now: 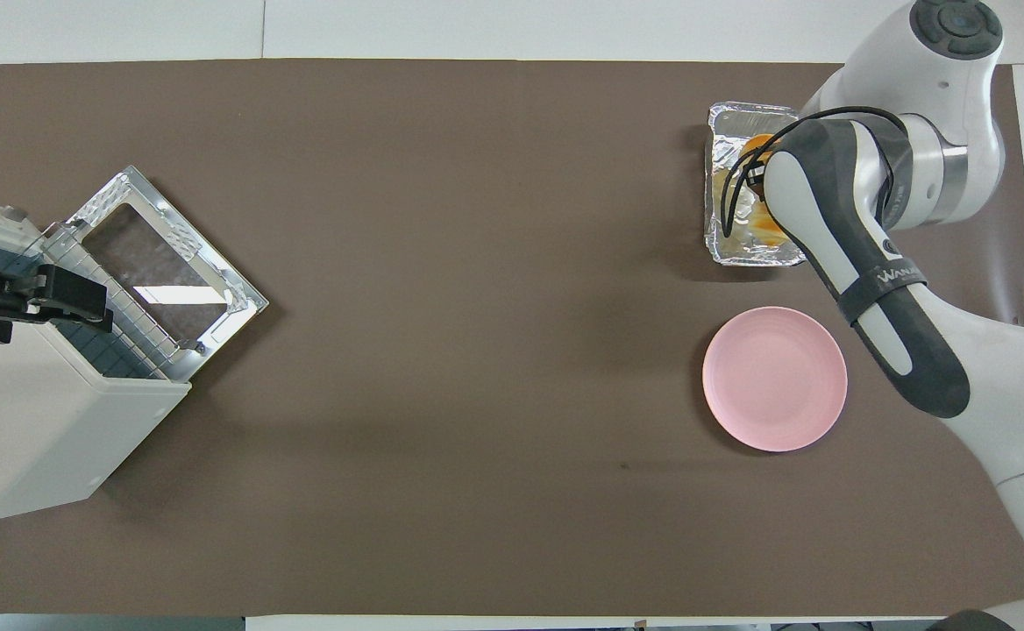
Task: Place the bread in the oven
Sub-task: 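Lift the bread and lower it into the foil tray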
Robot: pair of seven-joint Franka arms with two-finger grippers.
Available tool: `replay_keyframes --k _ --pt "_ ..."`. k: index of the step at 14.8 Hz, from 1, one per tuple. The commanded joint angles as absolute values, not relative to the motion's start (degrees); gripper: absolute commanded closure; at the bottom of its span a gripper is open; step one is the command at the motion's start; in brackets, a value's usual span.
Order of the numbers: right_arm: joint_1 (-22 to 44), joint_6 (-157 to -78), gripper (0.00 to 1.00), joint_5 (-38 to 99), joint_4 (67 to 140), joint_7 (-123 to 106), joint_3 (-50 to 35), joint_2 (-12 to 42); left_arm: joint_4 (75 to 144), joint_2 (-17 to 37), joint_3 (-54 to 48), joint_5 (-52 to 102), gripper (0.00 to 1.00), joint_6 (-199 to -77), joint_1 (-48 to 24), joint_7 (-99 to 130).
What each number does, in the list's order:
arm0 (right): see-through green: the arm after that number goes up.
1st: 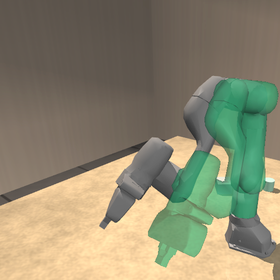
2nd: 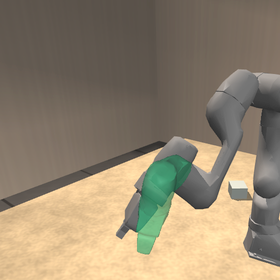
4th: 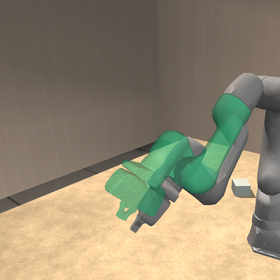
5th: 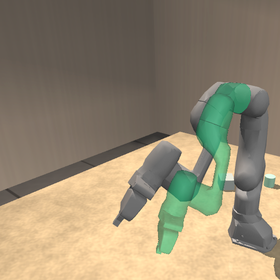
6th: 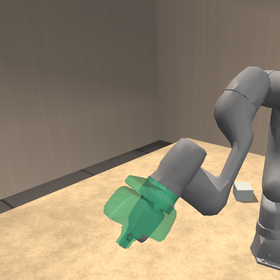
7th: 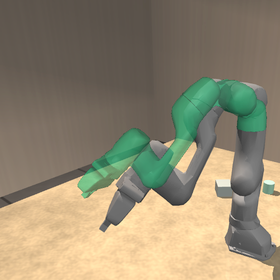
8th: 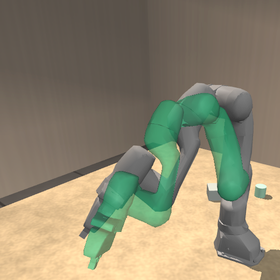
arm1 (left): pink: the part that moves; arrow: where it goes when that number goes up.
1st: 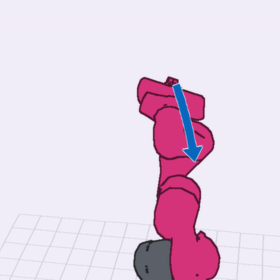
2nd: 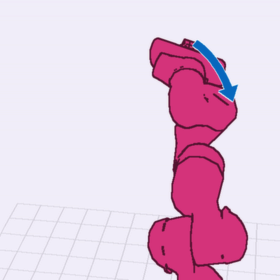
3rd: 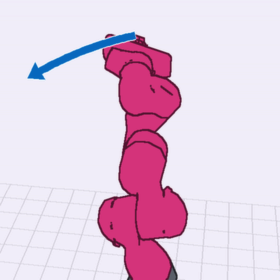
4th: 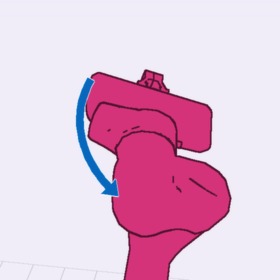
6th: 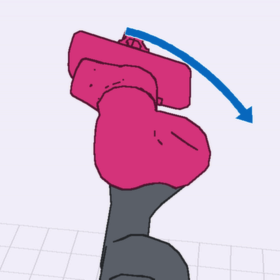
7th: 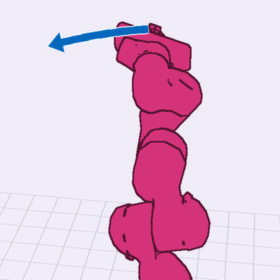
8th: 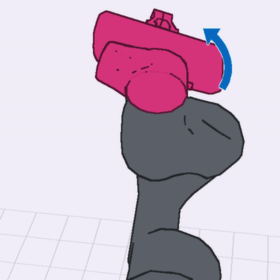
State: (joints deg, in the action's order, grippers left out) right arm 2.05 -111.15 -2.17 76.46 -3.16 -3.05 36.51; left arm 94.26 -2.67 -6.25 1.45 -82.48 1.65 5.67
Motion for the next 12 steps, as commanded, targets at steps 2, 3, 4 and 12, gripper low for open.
replay_keyframes --k 2,3,4,12 --pt "1.8 -114.2 1.00 -3.0 72.9 -4.2 -3.2 40.7 94.8 -3.7 -6.2 0.7 0.00 -81.8 1.7 5.8" --pt "1.8 -114.8 1.00 -2.9 72.9 -4.1 -3.3 40.9 94.8 -3.7 -6.2 0.7 0.00 -81.8 1.7 5.8" --pt "1.8 -115.0 1.00 -2.9 72.9 -4.1 -3.3 40.9 94.8 -3.7 -6.2 0.7 0.00 -81.8 1.7 5.8" --pt "1.5 -116.1 0.00 -2.2 74.5 -0.8 -3.3 39.8 94.7 -3.7 -6.2 0.7 0.00 -81.8 1.7 5.8"
